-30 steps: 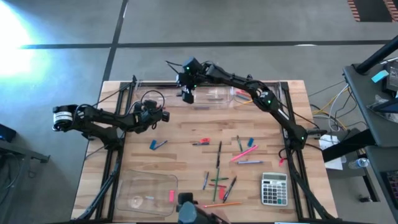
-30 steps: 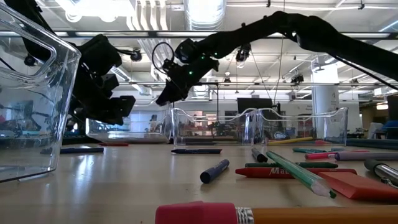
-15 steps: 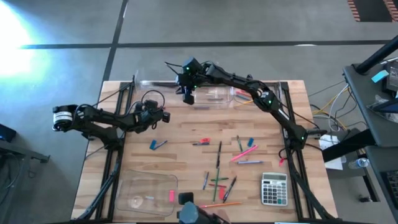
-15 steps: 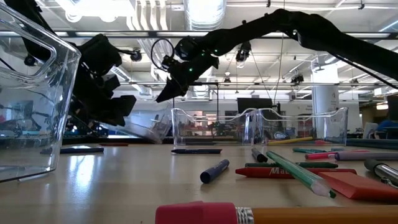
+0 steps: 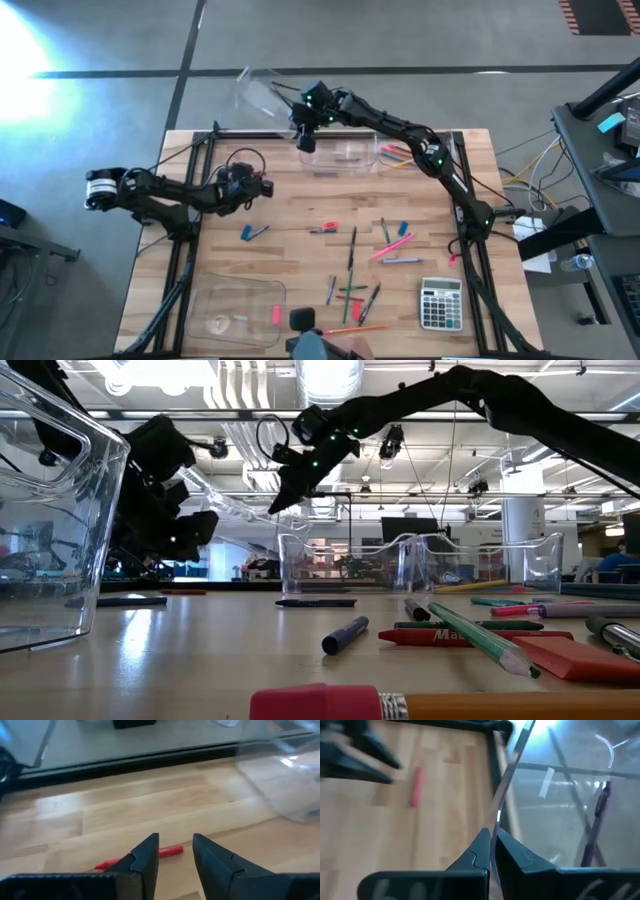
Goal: Sort crayons/erasers/pens/pencils in bins
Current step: Put the red crayon into the top middle transparent bin
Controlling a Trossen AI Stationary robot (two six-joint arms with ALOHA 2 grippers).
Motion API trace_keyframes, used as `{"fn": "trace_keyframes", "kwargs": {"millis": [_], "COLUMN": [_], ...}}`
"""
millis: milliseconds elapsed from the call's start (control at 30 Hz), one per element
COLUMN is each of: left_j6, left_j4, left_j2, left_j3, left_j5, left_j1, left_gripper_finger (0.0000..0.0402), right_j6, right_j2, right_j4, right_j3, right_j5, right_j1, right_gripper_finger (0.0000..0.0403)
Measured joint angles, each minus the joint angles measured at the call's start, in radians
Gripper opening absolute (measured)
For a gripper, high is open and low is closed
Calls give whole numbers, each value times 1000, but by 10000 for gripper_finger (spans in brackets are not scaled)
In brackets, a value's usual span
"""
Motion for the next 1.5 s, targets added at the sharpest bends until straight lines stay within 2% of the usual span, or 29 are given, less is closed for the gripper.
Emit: {"fn": "trace_keyframes", "kwargs": {"millis": [167,433,700,900,1100,1367,1500], "left_j6": [-9,24,76,78,17,-90,-141], "left_j4": [25,136,217,229,84,-165,-245], "left_j2": [60,142,277,321,230,-44,-194], "left_j3": [-1,0,30,42,17,-10,-9], "left_j5": [-3,7,175,225,413,437,365], "left_j1": [51,136,255,265,202,7,-89], "left_gripper_finger": [106,106,106,106,106,106,106], "right_j6": [-14,-28,-27,-35,-38,-40,-42], "right_j2": [-1,-16,-33,-33,-33,-33,-33], "right_j4": [-17,-14,-30,-70,-66,-95,-119], "right_j3": [0,0,0,0,0,0,0], "right_j5": [-41,-3,-12,-13,-11,-23,-28], "right_j1": [12,17,28,41,41,64,97], "right_gripper_finger": [8,8,8,8,8,8,8]}}
